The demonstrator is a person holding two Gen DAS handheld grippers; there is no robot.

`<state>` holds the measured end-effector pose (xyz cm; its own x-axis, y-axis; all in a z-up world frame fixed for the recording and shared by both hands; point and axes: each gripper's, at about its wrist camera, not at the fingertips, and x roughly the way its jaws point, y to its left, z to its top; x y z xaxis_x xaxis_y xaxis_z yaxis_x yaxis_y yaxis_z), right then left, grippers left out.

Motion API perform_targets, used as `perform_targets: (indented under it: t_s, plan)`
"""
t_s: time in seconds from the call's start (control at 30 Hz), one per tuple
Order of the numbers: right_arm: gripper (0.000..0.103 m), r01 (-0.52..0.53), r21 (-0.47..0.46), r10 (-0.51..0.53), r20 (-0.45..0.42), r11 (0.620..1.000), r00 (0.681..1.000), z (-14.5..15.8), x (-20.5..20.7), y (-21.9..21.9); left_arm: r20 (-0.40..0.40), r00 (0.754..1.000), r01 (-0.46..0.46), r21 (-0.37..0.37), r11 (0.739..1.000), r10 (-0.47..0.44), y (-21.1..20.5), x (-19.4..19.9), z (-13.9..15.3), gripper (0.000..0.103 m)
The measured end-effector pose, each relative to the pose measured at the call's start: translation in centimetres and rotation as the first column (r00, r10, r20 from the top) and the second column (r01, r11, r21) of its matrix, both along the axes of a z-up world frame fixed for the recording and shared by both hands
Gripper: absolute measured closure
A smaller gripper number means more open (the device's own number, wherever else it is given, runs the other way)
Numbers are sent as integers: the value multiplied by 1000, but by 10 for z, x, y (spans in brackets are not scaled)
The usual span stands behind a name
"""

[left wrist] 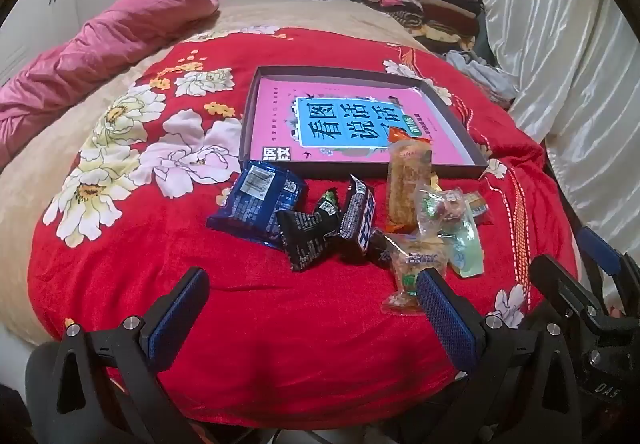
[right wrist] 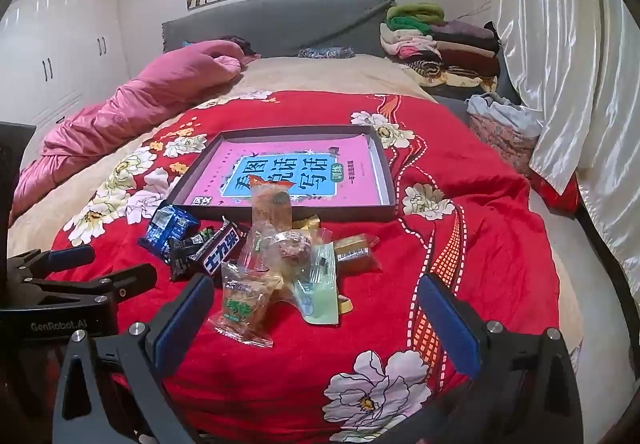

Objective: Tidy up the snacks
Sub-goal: 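Move both tools toward the snack pile beside the pink tray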

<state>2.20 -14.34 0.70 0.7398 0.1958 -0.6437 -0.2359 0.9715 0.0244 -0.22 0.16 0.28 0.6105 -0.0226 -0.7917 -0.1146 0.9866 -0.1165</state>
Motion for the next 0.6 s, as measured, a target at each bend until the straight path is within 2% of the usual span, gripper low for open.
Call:
perform_targets:
  t_s: [0.6]
  plan:
    - [0, -2, -3, 2, -3, 1000, 1000, 0, 0, 3, -1, 1000, -1, -1, 1000, 1, 3, 2, 1, 0]
